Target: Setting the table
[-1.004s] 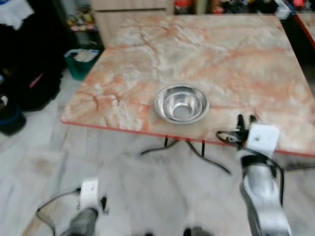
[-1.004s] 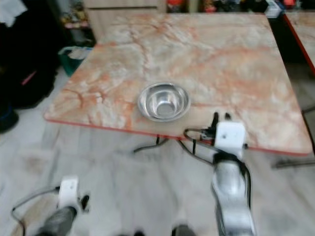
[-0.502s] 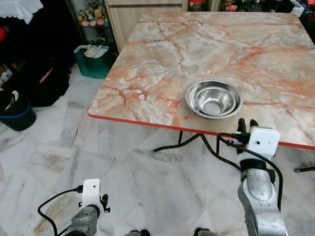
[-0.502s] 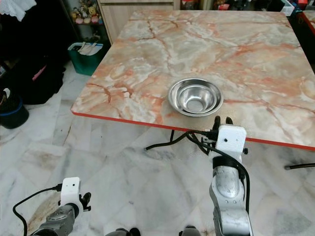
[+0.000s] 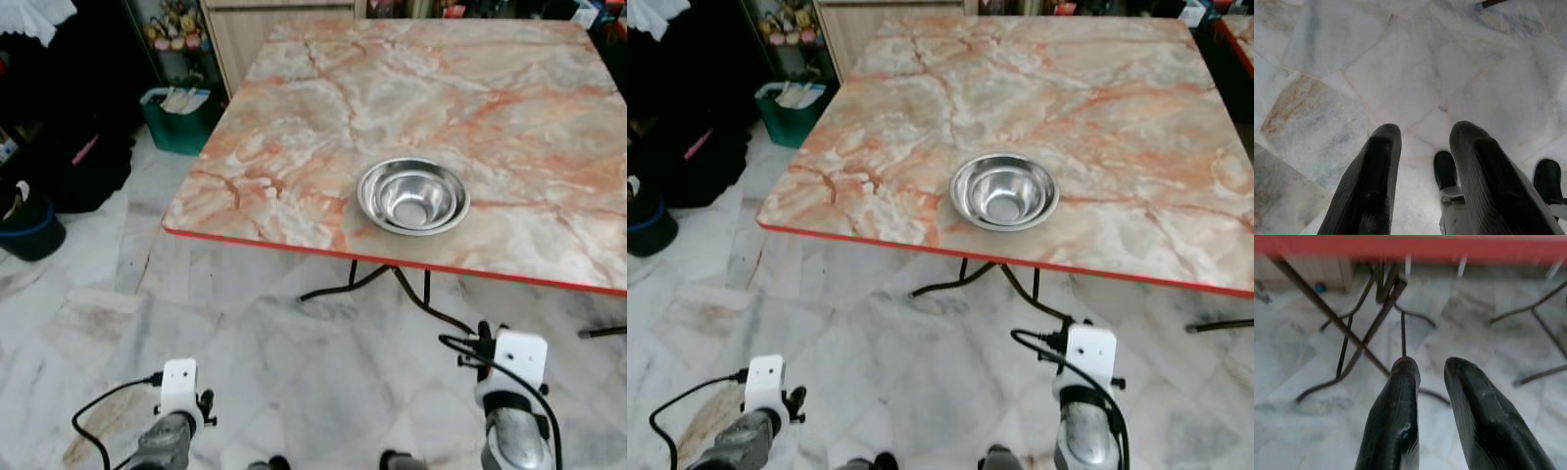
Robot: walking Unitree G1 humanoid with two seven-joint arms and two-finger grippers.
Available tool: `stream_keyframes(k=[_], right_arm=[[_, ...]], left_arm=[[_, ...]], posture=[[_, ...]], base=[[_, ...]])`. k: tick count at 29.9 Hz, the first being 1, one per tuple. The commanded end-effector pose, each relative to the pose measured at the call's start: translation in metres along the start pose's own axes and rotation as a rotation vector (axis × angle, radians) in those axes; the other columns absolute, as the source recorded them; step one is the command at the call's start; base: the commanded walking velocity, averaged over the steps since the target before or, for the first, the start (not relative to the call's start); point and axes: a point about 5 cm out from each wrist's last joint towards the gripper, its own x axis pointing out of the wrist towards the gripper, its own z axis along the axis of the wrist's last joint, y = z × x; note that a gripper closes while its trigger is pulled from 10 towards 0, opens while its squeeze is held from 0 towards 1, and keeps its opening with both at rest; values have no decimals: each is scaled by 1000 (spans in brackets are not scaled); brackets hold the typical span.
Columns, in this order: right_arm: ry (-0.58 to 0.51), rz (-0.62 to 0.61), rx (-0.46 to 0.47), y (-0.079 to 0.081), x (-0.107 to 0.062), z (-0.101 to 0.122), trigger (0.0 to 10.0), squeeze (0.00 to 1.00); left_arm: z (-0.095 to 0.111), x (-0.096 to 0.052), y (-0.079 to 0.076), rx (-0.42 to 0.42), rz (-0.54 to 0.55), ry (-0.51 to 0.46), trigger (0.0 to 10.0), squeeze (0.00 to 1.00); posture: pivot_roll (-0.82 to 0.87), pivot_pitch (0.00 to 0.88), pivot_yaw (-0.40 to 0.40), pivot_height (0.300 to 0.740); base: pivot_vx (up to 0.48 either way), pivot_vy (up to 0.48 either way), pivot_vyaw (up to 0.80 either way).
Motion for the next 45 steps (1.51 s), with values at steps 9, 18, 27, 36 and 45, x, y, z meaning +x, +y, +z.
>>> stream_keyframes(k=[9, 18, 27, 36, 45], right_arm=[[353, 113, 57, 10, 3, -71, 10000, 0], [528, 88, 60, 16, -14, -105, 10000, 0], [541, 73, 60, 16, -19, -111, 10000, 0], [561, 43, 44, 4, -27, -120, 10000, 0], [562, 58, 12, 3, -24, -119, 10000, 0]], left_arm=[[-10, -2, 0, 6, 7, 35, 10000, 0], [-12, -3, 2, 41, 14, 49, 10000, 0], [-12, -2, 1, 51, 17, 49, 10000, 0], [-14, -3, -3, 48, 15, 48, 10000, 0], [-11, -2, -9, 53, 12, 32, 10000, 0]], posture=[[-164, 174, 84, 740], [-147, 186, 96, 740], [-147, 209, 96, 740], [-151, 201, 91, 740], [-159, 172, 86, 740]], base=[[0, 0, 0], [0, 0, 0], [0, -193, 0], [0, -249, 0], [0, -383, 0]])
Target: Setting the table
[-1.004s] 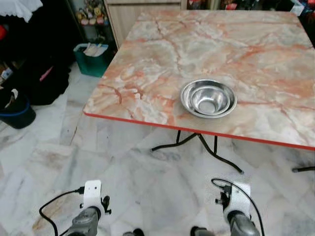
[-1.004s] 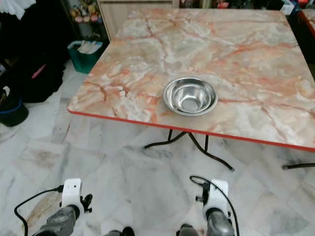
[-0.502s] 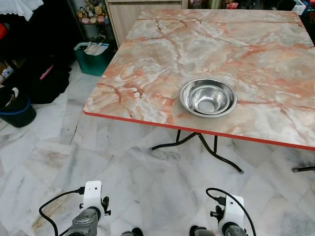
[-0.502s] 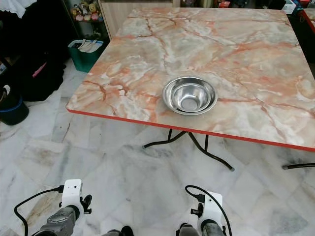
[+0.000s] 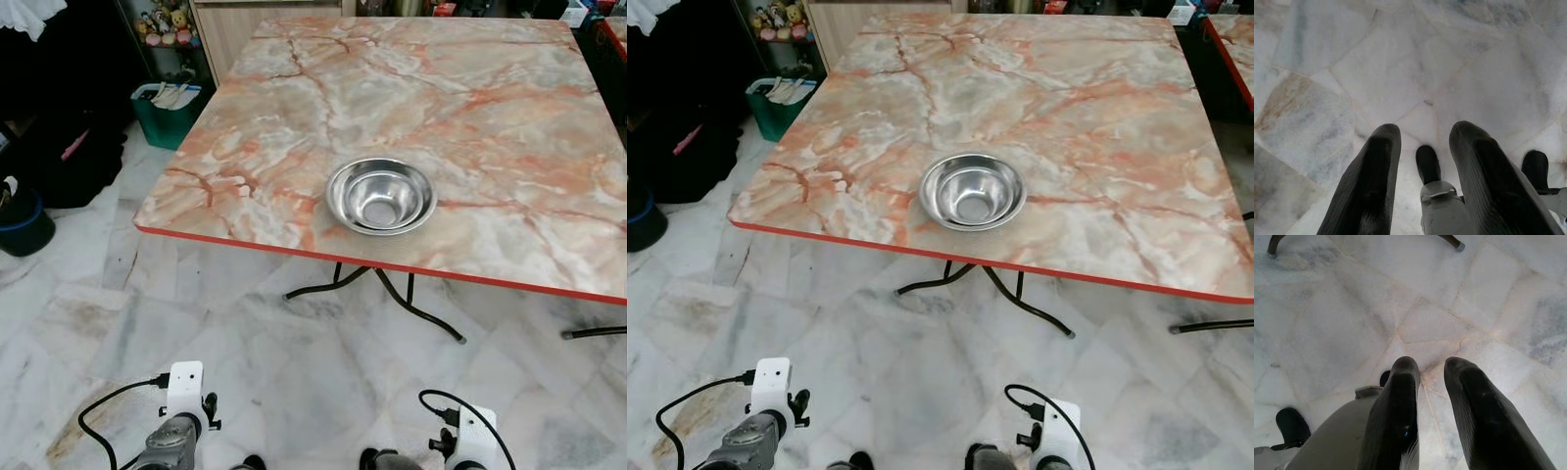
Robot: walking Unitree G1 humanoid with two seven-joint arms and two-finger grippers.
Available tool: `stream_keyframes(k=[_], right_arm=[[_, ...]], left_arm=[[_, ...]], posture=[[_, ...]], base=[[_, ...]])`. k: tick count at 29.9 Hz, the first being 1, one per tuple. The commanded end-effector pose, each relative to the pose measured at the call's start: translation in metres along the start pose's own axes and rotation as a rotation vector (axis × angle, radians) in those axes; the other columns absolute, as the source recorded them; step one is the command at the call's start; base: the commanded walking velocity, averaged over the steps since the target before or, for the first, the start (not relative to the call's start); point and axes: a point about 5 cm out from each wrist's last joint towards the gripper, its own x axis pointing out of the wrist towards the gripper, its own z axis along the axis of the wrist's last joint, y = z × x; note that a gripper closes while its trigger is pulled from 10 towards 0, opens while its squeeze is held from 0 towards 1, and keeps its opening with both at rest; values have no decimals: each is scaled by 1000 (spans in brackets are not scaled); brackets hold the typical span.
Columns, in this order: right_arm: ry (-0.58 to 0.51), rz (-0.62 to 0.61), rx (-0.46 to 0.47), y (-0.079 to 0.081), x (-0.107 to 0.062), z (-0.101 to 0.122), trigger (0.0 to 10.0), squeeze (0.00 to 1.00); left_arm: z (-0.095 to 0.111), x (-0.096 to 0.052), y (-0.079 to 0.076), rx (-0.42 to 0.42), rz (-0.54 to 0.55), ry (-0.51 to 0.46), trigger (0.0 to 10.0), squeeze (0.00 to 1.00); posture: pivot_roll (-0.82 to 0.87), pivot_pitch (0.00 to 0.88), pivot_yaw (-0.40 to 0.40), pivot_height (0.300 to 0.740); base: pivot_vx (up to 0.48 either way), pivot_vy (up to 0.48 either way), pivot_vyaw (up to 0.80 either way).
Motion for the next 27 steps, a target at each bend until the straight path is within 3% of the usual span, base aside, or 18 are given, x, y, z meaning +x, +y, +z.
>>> stream_keyframes(k=[1, 6, 11, 25, 27], right_arm=[[10, 5, -25, -1, 0, -2, 10000, 0], [22, 20, -43, 1, 1, -1, 10000, 0], [29, -2, -18, -3, 1, -2, 10000, 0], [64, -13, -59, -10, -4, -15, 10000, 0], [67, -14, -38, -10, -4, -15, 10000, 0]], left_arm=[[-5, -1, -2, 10, 2, 14, 10000, 0], [-6, -1, -2, 8, 4, 12, 10000, 0], [-6, -1, -4, 5, 4, 9, 10000, 0], [-3, -1, -5, 2, -1, 0, 10000, 0], [-3, -1, -5, 1, -1, 0, 10000, 0]], posture=[[-158, 171, 83, 740], [-168, 157, 84, 740], [-169, 145, 80, 740], [-164, 147, 77, 740], [-164, 149, 77, 740]], base=[[0, -469, 0], [0, -471, 0], [0, -472, -700], [0, -472, 0], [0, -472, -800]])
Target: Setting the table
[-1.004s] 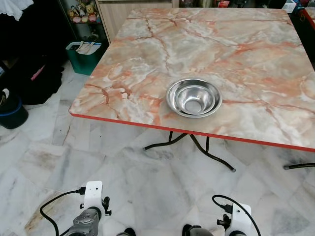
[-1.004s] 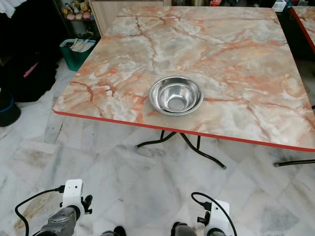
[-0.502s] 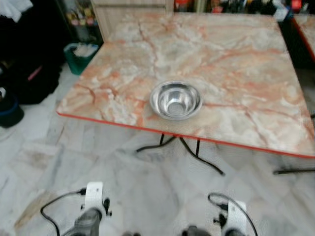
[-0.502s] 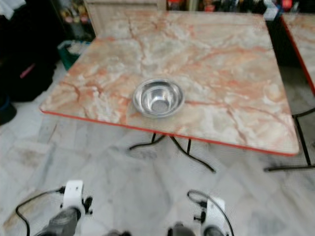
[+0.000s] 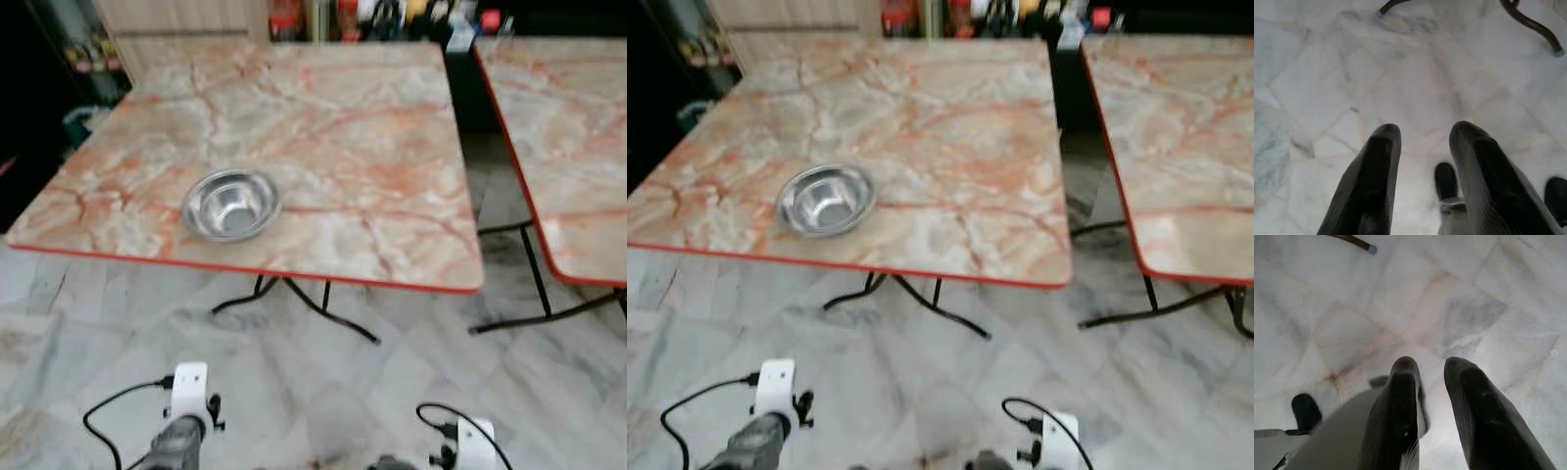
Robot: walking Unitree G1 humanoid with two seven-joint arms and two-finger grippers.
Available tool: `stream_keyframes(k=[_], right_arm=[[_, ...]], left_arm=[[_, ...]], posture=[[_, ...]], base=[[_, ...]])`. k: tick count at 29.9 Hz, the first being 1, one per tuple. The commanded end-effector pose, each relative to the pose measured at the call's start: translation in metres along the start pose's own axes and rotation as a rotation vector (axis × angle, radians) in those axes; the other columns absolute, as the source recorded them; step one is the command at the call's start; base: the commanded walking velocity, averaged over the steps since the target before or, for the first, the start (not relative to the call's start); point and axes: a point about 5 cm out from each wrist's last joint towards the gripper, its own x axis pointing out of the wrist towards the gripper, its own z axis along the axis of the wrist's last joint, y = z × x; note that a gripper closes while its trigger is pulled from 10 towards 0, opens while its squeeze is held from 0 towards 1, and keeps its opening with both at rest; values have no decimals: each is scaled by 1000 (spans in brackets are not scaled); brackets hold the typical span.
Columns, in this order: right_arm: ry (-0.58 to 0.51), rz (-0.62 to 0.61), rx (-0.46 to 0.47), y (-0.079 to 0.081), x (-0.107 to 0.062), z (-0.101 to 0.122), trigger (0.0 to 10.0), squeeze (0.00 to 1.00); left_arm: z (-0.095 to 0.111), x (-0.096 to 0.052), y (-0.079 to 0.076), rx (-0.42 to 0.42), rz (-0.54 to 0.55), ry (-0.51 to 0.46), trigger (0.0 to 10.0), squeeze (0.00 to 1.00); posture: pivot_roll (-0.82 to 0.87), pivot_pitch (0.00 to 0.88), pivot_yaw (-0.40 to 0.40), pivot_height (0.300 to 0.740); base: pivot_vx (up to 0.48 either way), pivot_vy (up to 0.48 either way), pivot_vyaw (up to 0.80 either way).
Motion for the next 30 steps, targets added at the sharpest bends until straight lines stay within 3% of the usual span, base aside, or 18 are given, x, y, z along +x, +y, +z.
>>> stream_keyframes(k=[1, 30], right_arm=[[23, -18, 7, -6, -2, -7, 10000, 0], [-22, -13, -41, -2, -1, 1, 10000, 0]], left_arm=[[-5, -1, -4, 1, -11, 20, 10000, 0], [-3, 0, -2, 6, -9, 15, 10000, 0]], posture=[[-163, 152, 76, 740], [-162, 188, 81, 740]], base=[[0, -472, -800], [0, -470, -41]])
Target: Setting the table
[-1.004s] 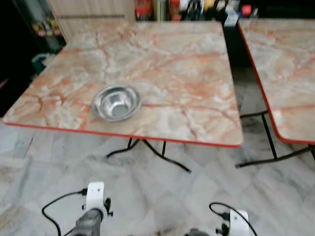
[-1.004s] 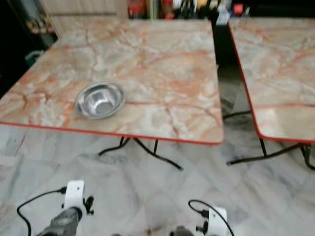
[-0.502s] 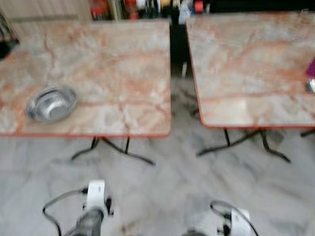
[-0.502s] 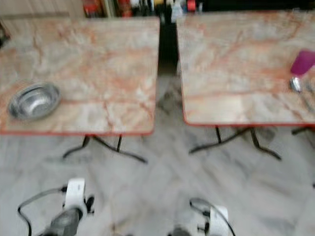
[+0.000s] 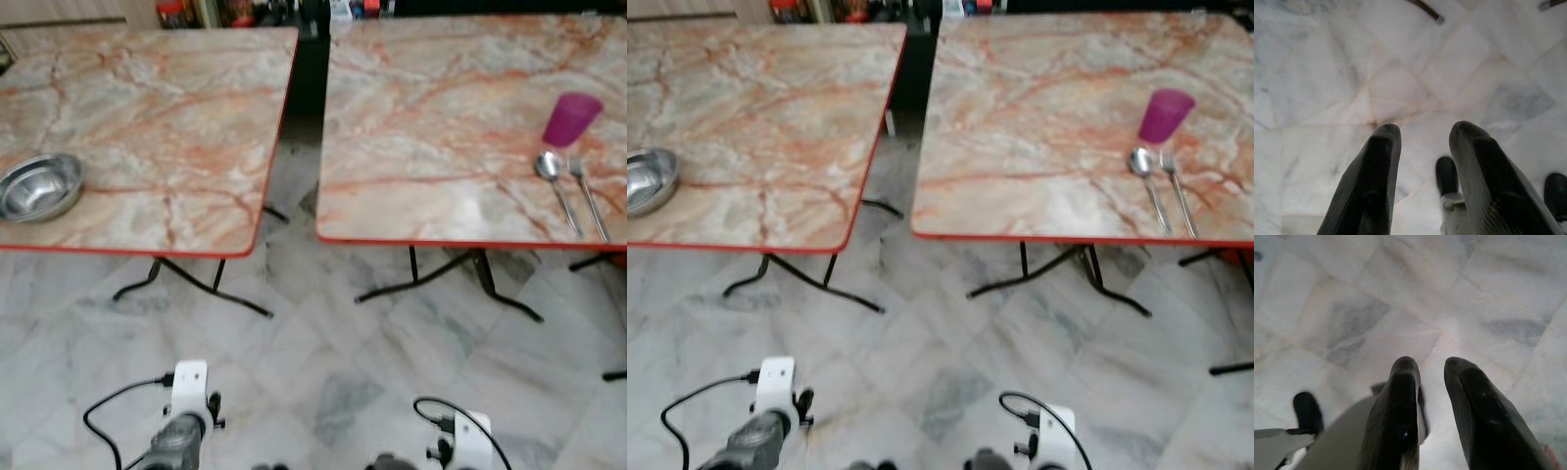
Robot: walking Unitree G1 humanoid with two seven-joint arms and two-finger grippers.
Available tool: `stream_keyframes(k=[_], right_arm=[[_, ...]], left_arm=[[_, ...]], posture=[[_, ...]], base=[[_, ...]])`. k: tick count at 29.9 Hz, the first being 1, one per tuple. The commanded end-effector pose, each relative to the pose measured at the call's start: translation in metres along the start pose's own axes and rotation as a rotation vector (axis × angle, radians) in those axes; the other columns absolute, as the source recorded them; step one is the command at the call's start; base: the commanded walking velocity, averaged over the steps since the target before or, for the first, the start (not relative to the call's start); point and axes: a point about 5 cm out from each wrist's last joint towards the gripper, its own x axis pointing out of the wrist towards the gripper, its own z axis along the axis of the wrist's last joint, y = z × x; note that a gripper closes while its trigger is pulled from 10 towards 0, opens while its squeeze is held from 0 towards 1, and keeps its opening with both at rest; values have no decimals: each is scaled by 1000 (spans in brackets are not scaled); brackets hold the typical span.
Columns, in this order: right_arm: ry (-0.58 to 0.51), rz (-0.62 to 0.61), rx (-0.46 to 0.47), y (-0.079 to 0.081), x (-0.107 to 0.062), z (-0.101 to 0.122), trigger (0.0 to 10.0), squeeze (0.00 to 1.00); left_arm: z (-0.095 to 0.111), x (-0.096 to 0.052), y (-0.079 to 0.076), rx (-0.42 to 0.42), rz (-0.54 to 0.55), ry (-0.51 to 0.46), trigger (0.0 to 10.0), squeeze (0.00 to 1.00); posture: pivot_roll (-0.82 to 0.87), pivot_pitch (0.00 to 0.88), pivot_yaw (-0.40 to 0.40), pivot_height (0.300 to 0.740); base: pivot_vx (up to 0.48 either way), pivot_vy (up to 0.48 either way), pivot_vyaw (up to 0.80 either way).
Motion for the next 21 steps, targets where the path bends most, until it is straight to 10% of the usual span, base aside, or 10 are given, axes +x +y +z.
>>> stream_keyframes(k=[1, 21], right_arm=[[5, -21, -16, -5, -1, -4, 10000, 0], [-24, -21, -3, -1, 1, 4, 10000, 0]], left_arm=[[-8, -2, -2, 1, -5, 25, 10000, 0], [-12, -3, -1, -12, 0, 37, 10000, 0]], posture=[[-162, 188, 81, 740], [-157, 182, 78, 740]], base=[[0, -461, 0], [0, -115, 26]])
